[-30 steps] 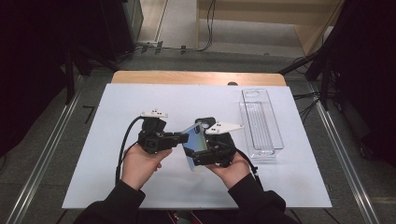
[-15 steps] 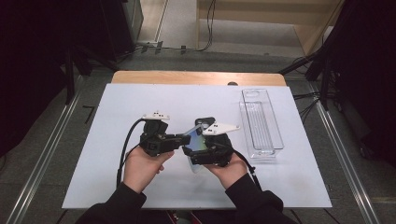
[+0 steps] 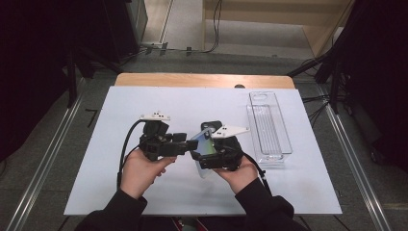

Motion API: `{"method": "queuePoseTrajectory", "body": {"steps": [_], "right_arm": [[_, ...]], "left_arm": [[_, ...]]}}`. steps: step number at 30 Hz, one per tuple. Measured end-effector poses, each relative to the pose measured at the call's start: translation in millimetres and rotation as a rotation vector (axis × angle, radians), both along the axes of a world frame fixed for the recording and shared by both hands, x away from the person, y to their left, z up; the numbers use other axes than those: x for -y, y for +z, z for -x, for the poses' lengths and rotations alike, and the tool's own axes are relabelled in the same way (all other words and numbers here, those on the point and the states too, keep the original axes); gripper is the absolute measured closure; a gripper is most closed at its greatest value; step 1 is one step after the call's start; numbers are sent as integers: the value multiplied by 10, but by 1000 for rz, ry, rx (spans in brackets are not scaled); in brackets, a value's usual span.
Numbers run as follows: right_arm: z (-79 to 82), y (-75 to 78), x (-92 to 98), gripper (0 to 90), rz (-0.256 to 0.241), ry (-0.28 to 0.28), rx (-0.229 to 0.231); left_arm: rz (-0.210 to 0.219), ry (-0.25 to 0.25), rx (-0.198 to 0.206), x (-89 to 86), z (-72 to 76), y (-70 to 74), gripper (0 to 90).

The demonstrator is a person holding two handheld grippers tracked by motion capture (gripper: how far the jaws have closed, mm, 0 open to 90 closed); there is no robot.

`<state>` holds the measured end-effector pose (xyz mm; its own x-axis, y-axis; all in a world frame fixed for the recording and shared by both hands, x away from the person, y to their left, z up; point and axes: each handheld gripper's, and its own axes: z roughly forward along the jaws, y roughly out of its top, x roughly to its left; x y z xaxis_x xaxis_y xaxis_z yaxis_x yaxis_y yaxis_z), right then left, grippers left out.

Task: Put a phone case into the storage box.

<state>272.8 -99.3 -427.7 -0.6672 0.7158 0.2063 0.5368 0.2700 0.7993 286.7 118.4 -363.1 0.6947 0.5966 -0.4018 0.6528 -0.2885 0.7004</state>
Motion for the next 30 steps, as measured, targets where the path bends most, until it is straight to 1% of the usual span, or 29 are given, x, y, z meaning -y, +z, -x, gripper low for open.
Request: {"method": "queuePoseTrajectory", "body": {"steps": [2, 3, 4, 6, 7, 8, 9, 10, 12, 14, 15, 19, 20, 21, 22, 23, 24, 25, 27, 30], "right_arm": [[-9, 11, 38, 150, -10, 9, 5], [-9, 11, 38, 150, -10, 9, 5], [-19, 26, 81, 150, -18, 30, 6], [-29, 39, 116, 150, -23, 58, 2], [-33, 44, 137, 150, -27, 72, 6], [-38, 52, 159, 150, -38, 93, 4], [-42, 56, 179, 150, -55, 113, -2], [-47, 62, 202, 150, -56, 119, 7], [-68, 72, 240, 150, -61, 139, 5], [-83, 85, 276, 150, -61, 148, 4], [-91, 92, 297, 150, -65, 159, -2], [-113, 126, 376, 149, -81, 192, -12], [-119, 135, 390, 149, -81, 204, -9], [-124, 144, 399, 150, -77, 220, -7], [-127, 152, 408, 150, -75, 234, -6], [-129, 158, 417, 149, -77, 244, -5], [-133, 161, 427, 149, -84, 254, -6], [-137, 164, 437, 149, -92, 261, -12], [-146, 168, 453, 150, -87, 262, -18], [-162, 181, 483, 150, -76, 258, -26]], "left_arm": [[0, -28, 23, -14, 17, 19, 358], [0, -28, 23, -14, 17, 19, 357], [1, -55, 60, -33, 34, 30, 357], [0, -99, 55, -49, 34, 22, 346], [0, -120, 46, -52, 33, 12, 323], [0, -120, 46, -52, 33, 12, 317], [-14, -163, 52, -68, 33, -11, 317], [-27, -174, 61, -76, 34, -25, 317], [-50, -187, 67, -95, 33, -54, 317], [-64, -209, 75, -125, 33, -87, 317], [-63, -219, 80, -146, 31, -106, 317], [-66, -240, 79, -232, 22, -211, 316], [-66, -240, 79, -232, 22, -211, 316], [-69, -238, 77, -255, 20, -246, 316], [-63, -243, 65, -297, 19, -322, 316], [-63, -245, 65, -314, 20, -358, 317], [-63, -245, 65, -314, 20, -358, 317], [-80, -251, 76, -349, 19, -421, 317], [-113, -246, 83, -380, 20, -471, 317], [-114, -251, 90, -429, 39, -559, 317]]}}
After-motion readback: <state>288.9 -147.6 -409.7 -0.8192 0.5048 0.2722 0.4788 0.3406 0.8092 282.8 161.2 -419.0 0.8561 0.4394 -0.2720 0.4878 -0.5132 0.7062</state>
